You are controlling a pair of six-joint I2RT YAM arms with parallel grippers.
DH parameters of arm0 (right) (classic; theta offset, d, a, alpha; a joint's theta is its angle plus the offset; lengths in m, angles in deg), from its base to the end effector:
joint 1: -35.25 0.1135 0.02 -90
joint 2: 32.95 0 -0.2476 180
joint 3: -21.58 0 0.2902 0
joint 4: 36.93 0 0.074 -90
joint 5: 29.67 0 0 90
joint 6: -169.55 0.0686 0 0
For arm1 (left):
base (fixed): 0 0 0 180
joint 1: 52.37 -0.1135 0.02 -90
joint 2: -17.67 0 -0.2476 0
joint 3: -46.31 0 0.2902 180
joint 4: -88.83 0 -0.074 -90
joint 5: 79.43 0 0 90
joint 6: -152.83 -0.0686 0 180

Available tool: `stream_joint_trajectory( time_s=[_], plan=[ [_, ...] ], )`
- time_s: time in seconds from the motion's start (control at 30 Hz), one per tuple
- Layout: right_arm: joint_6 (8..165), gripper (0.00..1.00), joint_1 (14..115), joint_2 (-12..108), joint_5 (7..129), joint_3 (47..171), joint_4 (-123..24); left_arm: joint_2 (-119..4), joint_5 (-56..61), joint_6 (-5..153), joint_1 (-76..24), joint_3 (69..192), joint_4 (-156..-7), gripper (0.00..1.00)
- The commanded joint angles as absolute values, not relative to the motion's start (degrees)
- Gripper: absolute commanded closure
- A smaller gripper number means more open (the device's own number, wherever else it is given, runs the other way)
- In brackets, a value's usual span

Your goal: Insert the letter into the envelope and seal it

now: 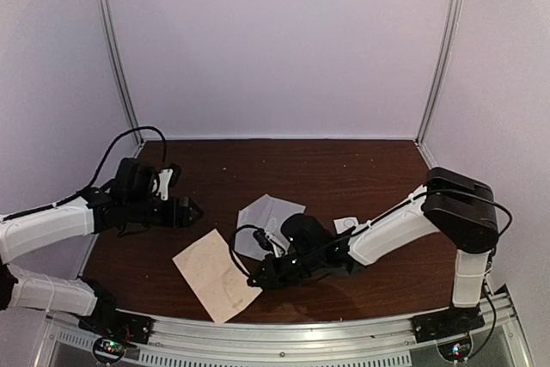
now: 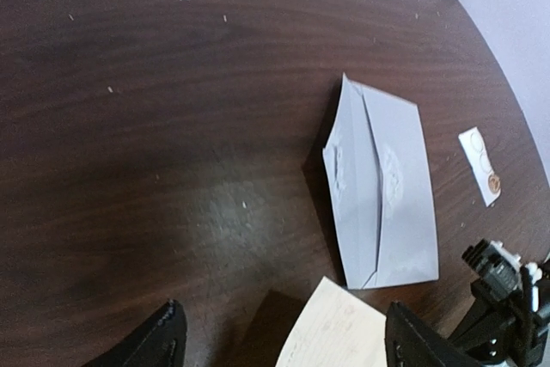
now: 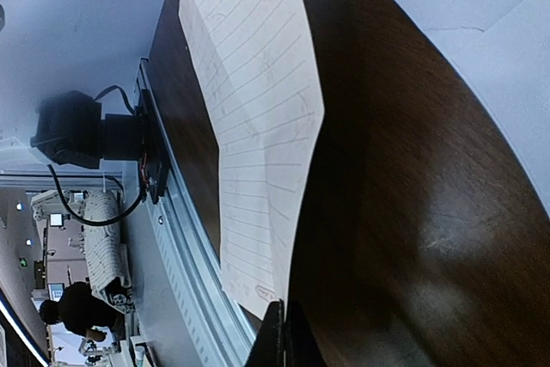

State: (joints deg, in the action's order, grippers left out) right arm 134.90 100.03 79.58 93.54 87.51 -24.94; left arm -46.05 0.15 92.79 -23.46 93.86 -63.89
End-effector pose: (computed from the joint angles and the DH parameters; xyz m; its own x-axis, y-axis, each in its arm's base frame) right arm 0.1460 0.3982 0.0567 -0.9183 -0.3344 -0.2120 -0.3405 0.3935 0.8539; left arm 0.2494 -0.1519 0.1574 -0.8164 -0.1102 -0.5668 0.2109 0.8569 -0.4703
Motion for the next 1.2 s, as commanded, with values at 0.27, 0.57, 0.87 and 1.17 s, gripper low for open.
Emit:
stream_joint_trajectory(
  time_s=[0.27, 0.57, 0.87, 1.17],
  plan=[
    [111.41, 1.00, 93.20, 55.38, 85.60, 94.43, -53.53, -43.94, 12.02, 83.43, -32.36, 116.72, -57.98, 0.08],
    [96.48, 1.00, 90.71, 46.83, 90.89, 99.91, -66.48, -52.65, -1.88, 80.43, -35.75, 121.40, -67.19, 0.08],
    [91.89, 1.00, 90.01, 43.91, 95.40, 102.32, -70.22, -59.65, -28.35, 71.77, -33.67, 119.98, -69.84, 0.14],
    [94.92, 1.00, 85.25, 42.73, 95.96, 101.57, -66.12, -61.12, -49.65, 67.59, -26.52, 118.98, -69.76, 0.14]
  ],
)
